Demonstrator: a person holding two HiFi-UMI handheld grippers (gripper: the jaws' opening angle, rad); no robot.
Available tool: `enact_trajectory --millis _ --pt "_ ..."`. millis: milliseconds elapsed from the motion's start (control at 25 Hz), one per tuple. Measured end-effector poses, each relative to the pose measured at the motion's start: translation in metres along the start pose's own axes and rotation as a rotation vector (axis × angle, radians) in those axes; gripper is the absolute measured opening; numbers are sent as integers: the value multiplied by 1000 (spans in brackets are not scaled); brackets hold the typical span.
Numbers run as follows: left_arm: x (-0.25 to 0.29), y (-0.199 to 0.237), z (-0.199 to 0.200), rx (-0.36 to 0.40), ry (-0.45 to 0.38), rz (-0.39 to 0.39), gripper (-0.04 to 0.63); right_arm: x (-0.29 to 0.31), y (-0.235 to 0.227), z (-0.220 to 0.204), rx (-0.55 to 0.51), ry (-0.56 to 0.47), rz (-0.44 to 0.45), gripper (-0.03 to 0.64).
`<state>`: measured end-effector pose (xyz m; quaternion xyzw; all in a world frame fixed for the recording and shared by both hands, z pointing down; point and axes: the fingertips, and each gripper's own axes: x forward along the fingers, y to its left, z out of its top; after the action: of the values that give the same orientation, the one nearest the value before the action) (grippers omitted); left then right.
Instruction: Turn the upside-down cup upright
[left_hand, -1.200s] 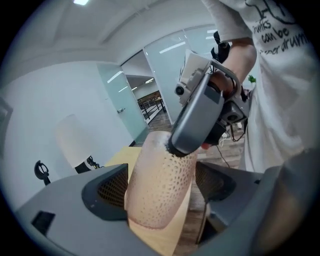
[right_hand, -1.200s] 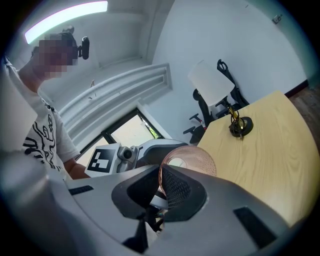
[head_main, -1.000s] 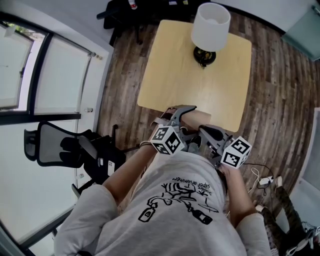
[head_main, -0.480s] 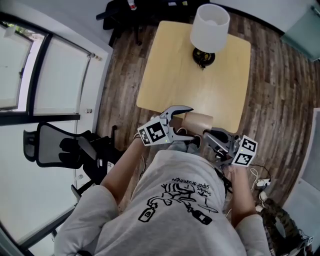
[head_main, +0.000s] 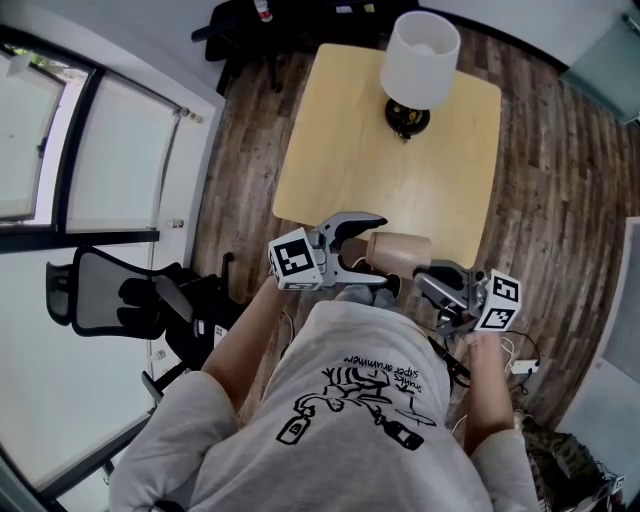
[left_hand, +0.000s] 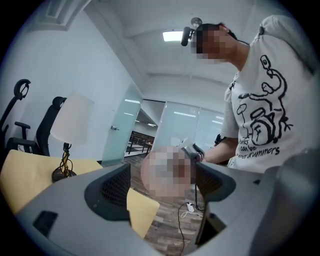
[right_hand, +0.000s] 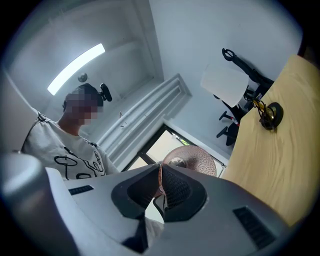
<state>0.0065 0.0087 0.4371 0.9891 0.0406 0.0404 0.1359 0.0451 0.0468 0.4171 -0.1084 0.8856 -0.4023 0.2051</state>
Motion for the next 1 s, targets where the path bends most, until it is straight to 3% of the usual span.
enact_trajectory --millis 280,400,760,1000 --pt "-1 -2 4 13 7 -31 398 0 -1 -2 9 13 0 32" --pt "1 -6 -1 9 27 -63 301 -2 -2 -3 17 13 6 32" --pt "1 -8 -4 -12 37 -69 298 -4 -2 -6 -3 21 -3 34" --pt "2 -5 -13 5 101 -46 298 -11 -13 -9 -58 68 -97 41"
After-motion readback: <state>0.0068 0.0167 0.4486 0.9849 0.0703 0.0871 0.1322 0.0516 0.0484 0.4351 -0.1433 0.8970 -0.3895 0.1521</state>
